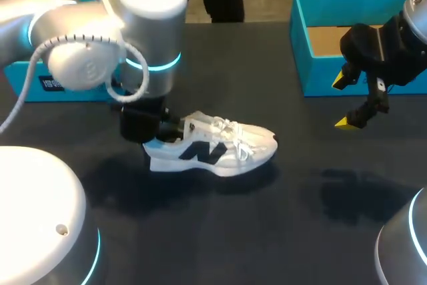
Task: Take the shoe out of the shoebox, open the shoe tongue, remove and reinsert the insole, then place the shoe into the shoebox
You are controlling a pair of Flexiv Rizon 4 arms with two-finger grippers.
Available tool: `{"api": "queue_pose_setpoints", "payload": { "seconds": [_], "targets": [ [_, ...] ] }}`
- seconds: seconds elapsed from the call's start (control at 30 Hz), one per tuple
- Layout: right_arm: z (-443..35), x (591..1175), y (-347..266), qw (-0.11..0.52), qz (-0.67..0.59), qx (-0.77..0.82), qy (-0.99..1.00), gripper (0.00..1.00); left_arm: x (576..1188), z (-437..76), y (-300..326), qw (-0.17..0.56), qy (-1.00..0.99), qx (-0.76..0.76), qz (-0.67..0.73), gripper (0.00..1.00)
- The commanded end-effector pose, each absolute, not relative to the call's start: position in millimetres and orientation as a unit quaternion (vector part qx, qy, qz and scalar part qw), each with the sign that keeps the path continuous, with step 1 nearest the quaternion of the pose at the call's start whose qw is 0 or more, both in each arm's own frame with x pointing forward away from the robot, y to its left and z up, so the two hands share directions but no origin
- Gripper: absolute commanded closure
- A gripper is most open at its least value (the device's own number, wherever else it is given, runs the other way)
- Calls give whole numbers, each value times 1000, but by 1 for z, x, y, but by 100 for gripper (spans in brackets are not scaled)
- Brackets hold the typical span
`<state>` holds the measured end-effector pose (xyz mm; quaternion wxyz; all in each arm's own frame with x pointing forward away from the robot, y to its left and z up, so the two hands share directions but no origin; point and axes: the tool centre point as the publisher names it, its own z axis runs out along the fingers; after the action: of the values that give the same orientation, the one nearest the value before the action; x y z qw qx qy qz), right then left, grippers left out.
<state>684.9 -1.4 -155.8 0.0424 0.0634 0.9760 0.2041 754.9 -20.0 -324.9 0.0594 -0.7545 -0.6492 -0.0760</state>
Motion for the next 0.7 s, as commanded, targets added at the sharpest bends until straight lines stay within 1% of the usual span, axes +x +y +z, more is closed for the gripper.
{"api": "queue_pose_setpoints", "payload": {
  "seconds": [0.03,0.23,0.7],
  "targets": [
    [-156,688,1,39,202,63,976,0,752,-341,-24,61,-646,-756,-85,100],
    [-156,688,1,39,202,63,976,0,745,-363,-24,63,-644,-757,-85,100],
    [-156,688,1,39,202,63,976,0,733,-390,-26,55,-655,-750,-79,100]
  ]
}}
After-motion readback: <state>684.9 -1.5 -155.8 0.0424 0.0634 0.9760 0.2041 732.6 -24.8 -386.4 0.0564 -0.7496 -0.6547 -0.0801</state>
